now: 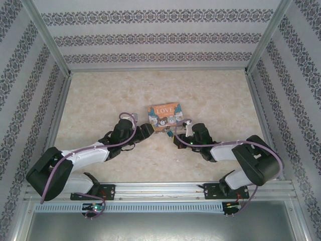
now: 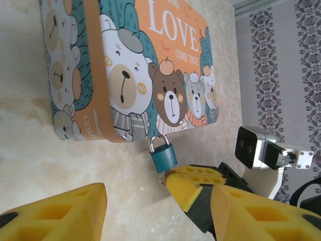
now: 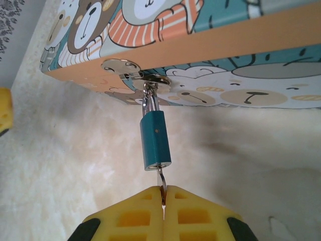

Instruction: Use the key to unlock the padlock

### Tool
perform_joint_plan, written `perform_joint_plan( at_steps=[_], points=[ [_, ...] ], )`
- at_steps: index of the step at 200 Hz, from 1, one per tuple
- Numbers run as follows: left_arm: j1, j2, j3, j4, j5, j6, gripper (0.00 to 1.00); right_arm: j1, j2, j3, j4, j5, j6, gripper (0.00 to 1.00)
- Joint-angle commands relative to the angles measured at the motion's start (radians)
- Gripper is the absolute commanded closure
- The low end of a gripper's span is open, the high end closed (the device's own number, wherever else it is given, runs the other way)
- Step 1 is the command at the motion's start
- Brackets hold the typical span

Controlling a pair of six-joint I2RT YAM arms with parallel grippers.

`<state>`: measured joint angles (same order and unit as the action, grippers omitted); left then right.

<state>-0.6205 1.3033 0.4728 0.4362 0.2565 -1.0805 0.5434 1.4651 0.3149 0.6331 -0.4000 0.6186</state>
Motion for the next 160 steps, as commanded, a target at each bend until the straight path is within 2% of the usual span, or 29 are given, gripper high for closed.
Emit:
perform_joint_plan(
  at_steps=[1, 101, 160],
  points=[
    [0.007, 0.002, -0.015, 0.104, -0.004, -0.062, 0.43, 0.03, -0.035, 0.002, 0.003, 0.012, 0.106, 1.0],
    [-0.02, 0.067, -0.038, 0.182, 0.019, -0.162, 0.45, 0.139, -0.081, -0.01, -0.004, 0.17, 0.316, 1.0],
    [-0.046, 0.14, -0.022, 0.228, 0.035, -0.2, 0.47, 0.168, -0.072, -0.013, 0.01, 0.198, 0.397, 1.0]
  ],
)
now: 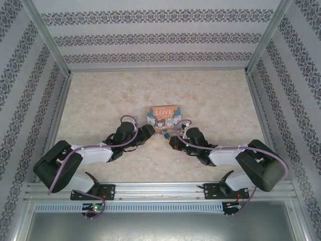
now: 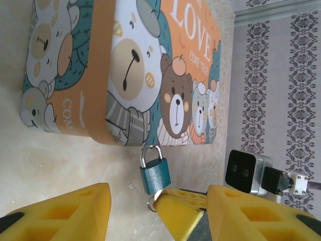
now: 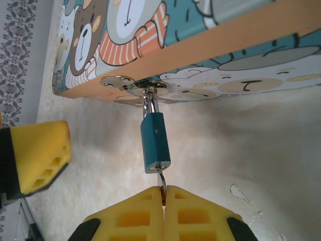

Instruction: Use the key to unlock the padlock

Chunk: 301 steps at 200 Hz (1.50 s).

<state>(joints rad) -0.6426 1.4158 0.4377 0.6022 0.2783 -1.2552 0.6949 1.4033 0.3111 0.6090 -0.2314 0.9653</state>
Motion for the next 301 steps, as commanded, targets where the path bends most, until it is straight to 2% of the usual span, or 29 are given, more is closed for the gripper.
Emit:
perform_joint_plan(
  at_steps=[1, 110, 199, 301],
  points=[
    [-0.025, 0.028, 0.014, 0.062, 0.013, -0.024, 0.47, 0.016, -0.01, -0.009, 0.034, 0.03, 0.052, 1.0],
    [-0.081, 0.183, 0.081, 0.141, 0.025, -0.078, 0.5, 0.025, -0.006, 0.0, 0.04, 0.036, 0.132, 1.0],
    [-0.087, 0.289, 0.096, 0.245, 0.052, -0.117, 0.51, 0.026, -0.005, 0.006, 0.047, 0.02, 0.196, 1.0],
    [-0.086, 0.366, 0.127, 0.303, 0.061, -0.134, 0.59, 0.034, 0.023, 0.019, 0.081, 0.008, 0.287, 1.0]
  ],
)
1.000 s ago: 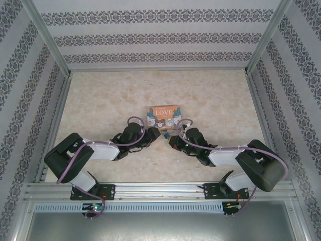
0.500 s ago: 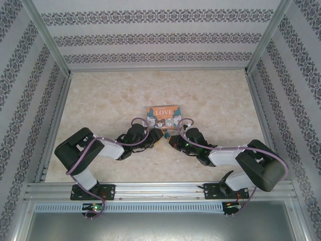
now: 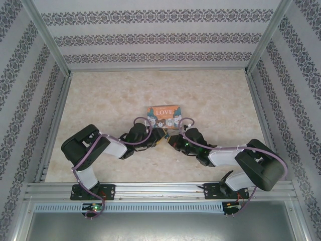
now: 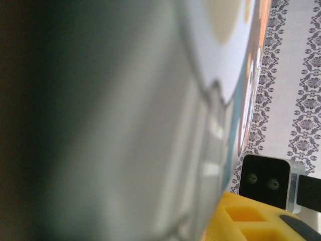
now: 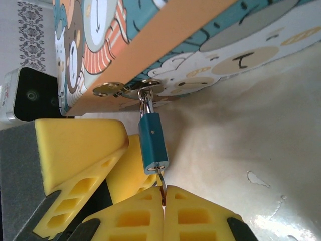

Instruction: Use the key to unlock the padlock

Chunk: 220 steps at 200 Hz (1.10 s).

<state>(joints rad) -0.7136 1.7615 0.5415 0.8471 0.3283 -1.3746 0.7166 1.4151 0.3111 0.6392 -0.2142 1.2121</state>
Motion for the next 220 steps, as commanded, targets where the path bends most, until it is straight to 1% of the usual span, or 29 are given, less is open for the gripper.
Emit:
perform_joint_plan(
  at_steps=[1, 49, 139, 171, 190, 207, 220],
  points=[
    [-0.015, 0.021, 0.024, 0.059, 0.011, -0.016, 0.59, 0.013, 0.012, 0.019, 0.052, -0.01, 0.04, 1.0],
    [-0.015, 0.062, 0.038, 0.101, 0.028, -0.033, 0.66, 0.018, 0.033, 0.015, 0.101, -0.011, 0.093, 1.0],
    [-0.015, 0.077, 0.051, 0.112, 0.029, -0.039, 0.71, 0.022, 0.079, 0.016, 0.216, -0.004, 0.174, 1.0],
    [-0.015, 0.072, 0.059, 0.107, 0.031, -0.028, 0.75, 0.022, 0.081, 0.008, 0.24, -0.001, 0.19, 1.0],
    [-0.015, 0.049, 0.067, 0.057, 0.029, -0.001, 0.82, 0.022, 0.064, -0.011, 0.238, 0.021, 0.19, 0.96],
    [-0.015, 0.007, 0.077, -0.02, 0.022, 0.035, 0.88, 0.021, 0.033, -0.035, 0.221, 0.043, 0.184, 0.92],
    [-0.014, -0.026, 0.084, -0.073, 0.009, 0.058, 0.9, 0.021, 0.001, -0.054, 0.197, 0.059, 0.175, 0.87]
  ],
)
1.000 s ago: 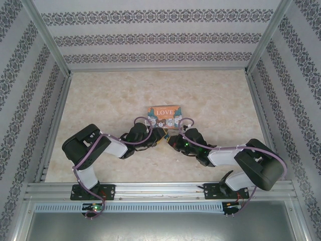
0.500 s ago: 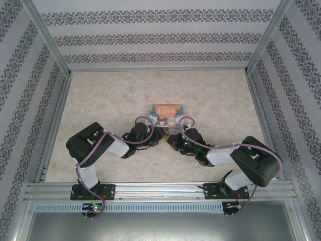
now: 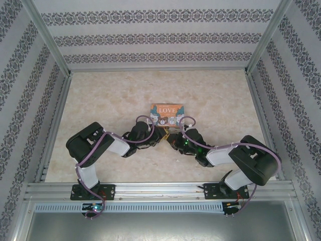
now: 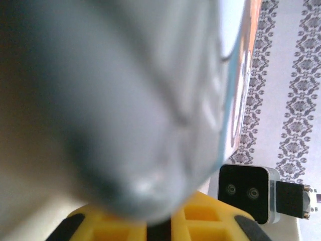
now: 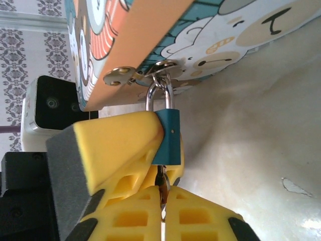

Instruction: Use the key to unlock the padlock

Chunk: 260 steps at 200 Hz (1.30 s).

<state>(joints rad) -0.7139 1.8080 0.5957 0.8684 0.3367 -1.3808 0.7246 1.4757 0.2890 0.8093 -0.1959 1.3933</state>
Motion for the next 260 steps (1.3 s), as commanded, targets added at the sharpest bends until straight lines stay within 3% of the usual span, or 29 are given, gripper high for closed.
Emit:
perform_joint_plan(
  at_steps=[1, 30, 50, 96, 119, 196, 217, 260],
  points=[
    [-0.013, -0.074, 0.029, -0.097, 0.001, 0.065, 0.9, 0.014, -0.062, -0.034, 0.025, 0.042, -0.007, 0.87],
    [-0.013, -0.118, 0.035, -0.143, -0.015, 0.067, 0.92, 0.013, -0.174, -0.079, -0.06, 0.085, -0.051, 0.73],
    [-0.013, -0.129, 0.045, -0.162, -0.008, 0.048, 0.92, 0.012, -0.301, -0.086, -0.22, 0.118, -0.134, 0.65],
    [-0.013, -0.182, 0.072, -0.27, -0.01, 0.023, 0.95, 0.026, -0.656, -0.027, -0.639, 0.251, -0.529, 0.58],
    [-0.013, -0.21, 0.073, -0.323, -0.021, -0.003, 0.99, 0.07, -0.766, -0.011, -0.707, 0.335, -0.721, 0.58],
    [-0.012, -0.231, 0.075, -0.338, -0.013, -0.053, 1.0, 0.333, -0.641, 0.116, -0.672, 0.543, -1.509, 0.57],
    [-0.012, -0.234, 0.072, -0.335, -0.013, -0.06, 1.0, 0.362, -0.605, 0.119, -0.661, 0.579, -1.713, 0.56],
    [-0.012, -0.24, 0.078, -0.346, -0.01, -0.06, 1.0, 0.37, -0.597, 0.089, -0.659, 0.603, -1.989, 0.43]
  ],
)
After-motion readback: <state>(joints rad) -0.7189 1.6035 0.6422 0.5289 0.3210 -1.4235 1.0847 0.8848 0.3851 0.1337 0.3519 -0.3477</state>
